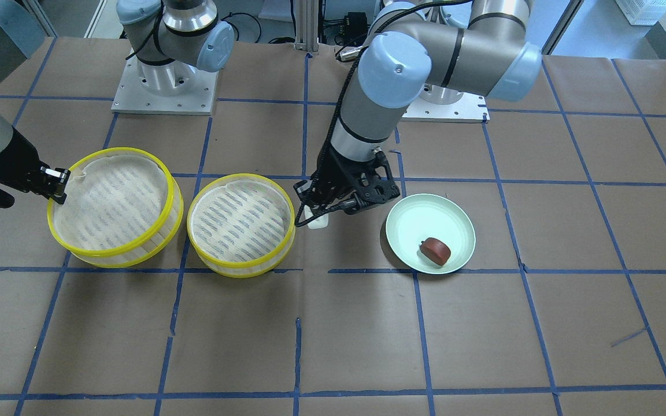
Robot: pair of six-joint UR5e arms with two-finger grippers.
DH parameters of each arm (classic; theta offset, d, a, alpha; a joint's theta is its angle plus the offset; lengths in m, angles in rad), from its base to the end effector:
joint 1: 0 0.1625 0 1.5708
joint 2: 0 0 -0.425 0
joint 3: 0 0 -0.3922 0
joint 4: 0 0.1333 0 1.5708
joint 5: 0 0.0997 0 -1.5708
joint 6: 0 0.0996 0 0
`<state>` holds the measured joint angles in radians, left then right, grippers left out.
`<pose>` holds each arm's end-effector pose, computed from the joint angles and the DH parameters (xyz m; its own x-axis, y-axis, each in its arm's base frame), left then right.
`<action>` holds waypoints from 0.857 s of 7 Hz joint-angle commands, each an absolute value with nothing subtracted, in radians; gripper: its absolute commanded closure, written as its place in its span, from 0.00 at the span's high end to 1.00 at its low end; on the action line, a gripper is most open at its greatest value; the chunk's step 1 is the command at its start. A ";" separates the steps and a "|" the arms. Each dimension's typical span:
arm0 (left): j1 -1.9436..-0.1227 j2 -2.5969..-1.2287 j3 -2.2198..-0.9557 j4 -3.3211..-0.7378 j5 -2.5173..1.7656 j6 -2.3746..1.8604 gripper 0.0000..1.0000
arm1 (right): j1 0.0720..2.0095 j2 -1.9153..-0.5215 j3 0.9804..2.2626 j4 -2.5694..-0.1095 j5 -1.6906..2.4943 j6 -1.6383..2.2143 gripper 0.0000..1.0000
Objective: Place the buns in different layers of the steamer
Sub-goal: 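Carry the white bun with the left gripper over the lower steamer tier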
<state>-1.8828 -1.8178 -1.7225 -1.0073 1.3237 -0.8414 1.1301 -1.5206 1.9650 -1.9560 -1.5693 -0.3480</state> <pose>-0.3279 -0.5032 0.3434 -0.8325 -0.4762 0.2831 -0.4771 0.8760 0.0706 -0.0794 -0.4812 0.3130 -0.9954 0.0932 -0.0216 0.0919 0.9942 0.0551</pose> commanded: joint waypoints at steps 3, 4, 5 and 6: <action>-2.011 -1.910 -1.730 -0.799 1.310 -1.048 0.33 | 1.131 -1.520 1.967 -1.951 -1.569 -0.348 0.04; -2.011 -1.908 -1.735 -0.798 1.318 -1.013 0.99 | 1.131 -1.520 1.967 -1.951 -1.569 -0.348 0.04; -2.011 -1.901 -1.732 -0.796 1.318 -0.974 1.00 | 1.131 -1.520 1.968 -1.951 -1.571 -0.348 0.04; -2.010 -1.893 -1.721 -0.798 1.321 -0.945 1.00 | 1.132 -1.520 1.968 -1.951 -1.569 -0.348 0.04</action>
